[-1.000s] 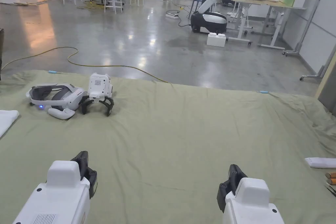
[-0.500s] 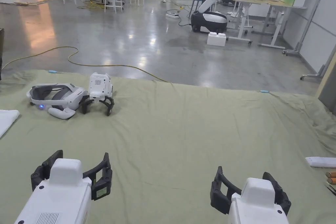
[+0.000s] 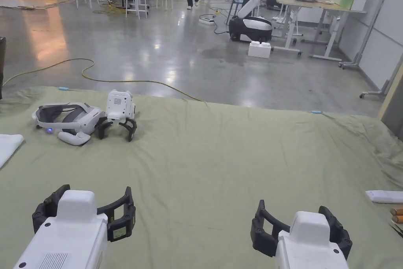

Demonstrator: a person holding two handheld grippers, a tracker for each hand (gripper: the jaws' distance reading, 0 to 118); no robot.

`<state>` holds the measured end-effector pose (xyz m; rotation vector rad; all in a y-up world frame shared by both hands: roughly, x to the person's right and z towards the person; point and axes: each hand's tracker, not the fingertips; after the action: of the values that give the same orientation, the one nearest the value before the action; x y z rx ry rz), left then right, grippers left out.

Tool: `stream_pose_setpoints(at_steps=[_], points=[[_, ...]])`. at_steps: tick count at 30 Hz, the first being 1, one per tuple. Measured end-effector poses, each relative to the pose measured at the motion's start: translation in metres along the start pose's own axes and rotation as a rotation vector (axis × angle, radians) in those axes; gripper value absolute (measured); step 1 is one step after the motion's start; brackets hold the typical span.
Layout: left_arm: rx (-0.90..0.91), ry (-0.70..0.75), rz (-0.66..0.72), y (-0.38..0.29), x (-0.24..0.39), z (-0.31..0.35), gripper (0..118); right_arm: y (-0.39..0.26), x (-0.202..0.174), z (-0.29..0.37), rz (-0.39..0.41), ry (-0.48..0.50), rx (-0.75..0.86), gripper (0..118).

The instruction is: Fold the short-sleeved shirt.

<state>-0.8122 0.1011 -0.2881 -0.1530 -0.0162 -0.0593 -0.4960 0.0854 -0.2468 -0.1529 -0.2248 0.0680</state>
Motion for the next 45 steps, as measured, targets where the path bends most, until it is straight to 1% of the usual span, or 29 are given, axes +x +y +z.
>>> stream_pose_setpoints(at_steps=[2, 4, 7, 11, 16, 20, 22, 27, 28, 30, 33, 40, 45], points=[[-0.006, -0.007, 0.005, 0.001, 0.0, 0.0, 106, 0.001, -0.002, -0.001, 0.009, -0.012, 0.0, 106], [-0.009, -0.011, 0.013, 0.0, -0.001, 0.0, 106, 0.0, -0.002, -0.003, 0.006, 0.001, 0.001, 106], [-0.006, -0.023, 0.017, 0.0, 0.0, 0.0, 106, -0.003, 0.001, -0.009, -0.062, 0.043, -0.028, 106], [-0.001, -0.038, 0.026, -0.002, 0.0, 0.001, 106, -0.002, -0.001, -0.016, -0.078, -0.001, -0.061, 106], [-0.013, -0.032, 0.035, -0.006, -0.001, 0.0, 106, 0.003, -0.003, -0.02, -0.096, -0.033, -0.087, 106], [-0.027, -0.009, 0.019, -0.008, -0.001, 0.0, 106, 0.007, -0.002, -0.021, -0.099, -0.029, -0.112, 106], [-0.028, -0.007, 0.019, -0.009, -0.002, 0.0, 106, 0.008, 0.0, -0.022, -0.125, -0.021, -0.128, 106], [-0.037, -0.003, 0.035, -0.009, -0.004, -0.001, 106, 0.015, 0.005, -0.024, -0.239, -0.033, -0.174, 106], [-0.039, -0.002, 0.035, -0.009, -0.004, -0.001, 106, 0.016, 0.006, -0.024, -0.246, -0.034, -0.179, 106], [-0.043, -0.003, 0.032, -0.009, -0.004, -0.001, 106, 0.018, 0.006, -0.025, -0.243, -0.036, -0.187, 106], [-0.04, -0.008, 0.039, -0.008, -0.004, -0.001, 106, 0.018, 0.002, -0.025, -0.2, -0.04, -0.18, 106], [-0.031, 0.025, 0.038, -0.008, -0.002, -0.004, 106, 0.022, -0.004, -0.026, -0.177, -0.028, -0.195, 106], [-0.004, 0.016, 0.057, -0.008, -0.006, -0.002, 106, 0.022, -0.006, -0.028, -0.153, -0.032, -0.192, 106]])
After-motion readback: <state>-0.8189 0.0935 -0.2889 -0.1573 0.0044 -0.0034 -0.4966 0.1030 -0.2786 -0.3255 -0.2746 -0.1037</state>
